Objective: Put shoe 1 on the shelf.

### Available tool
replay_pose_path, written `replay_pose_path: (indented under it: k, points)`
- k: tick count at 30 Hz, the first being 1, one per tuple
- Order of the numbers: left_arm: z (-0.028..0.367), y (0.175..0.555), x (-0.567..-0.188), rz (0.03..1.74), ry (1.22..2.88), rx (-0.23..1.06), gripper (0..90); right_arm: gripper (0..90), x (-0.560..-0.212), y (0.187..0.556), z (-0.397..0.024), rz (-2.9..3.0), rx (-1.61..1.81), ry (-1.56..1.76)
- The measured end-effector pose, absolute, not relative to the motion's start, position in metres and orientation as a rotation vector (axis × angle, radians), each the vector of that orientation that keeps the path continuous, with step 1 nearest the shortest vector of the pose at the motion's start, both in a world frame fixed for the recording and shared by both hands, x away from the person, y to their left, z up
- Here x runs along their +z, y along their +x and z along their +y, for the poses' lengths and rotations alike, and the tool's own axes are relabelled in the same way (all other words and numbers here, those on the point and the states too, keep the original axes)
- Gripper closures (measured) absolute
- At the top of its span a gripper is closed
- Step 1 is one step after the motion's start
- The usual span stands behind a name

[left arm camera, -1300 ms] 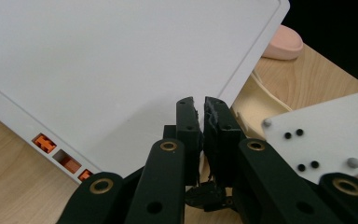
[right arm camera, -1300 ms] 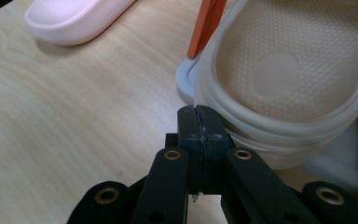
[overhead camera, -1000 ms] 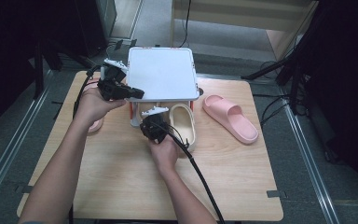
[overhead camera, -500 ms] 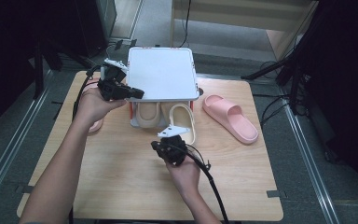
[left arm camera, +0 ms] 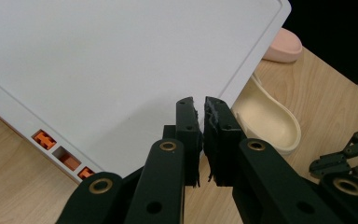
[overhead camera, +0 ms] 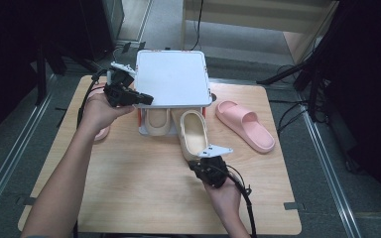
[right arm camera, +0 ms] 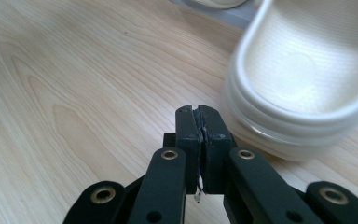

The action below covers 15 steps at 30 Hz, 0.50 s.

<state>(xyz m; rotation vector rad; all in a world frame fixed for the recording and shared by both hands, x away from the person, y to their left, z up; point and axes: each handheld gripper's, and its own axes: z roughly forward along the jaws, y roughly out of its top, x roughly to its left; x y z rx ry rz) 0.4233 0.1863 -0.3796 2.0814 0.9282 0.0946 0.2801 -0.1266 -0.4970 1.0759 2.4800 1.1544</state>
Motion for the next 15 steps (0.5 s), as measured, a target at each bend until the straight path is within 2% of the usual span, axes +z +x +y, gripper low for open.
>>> replay_pose_path:
  k: [15]
  points:
    - [0.186, 0.424, -0.379, 0.932, 2.081, 0.09, 84.5, 90.0, -0.512, 0.306, -0.153, 2.488, 1.052, 1.16]
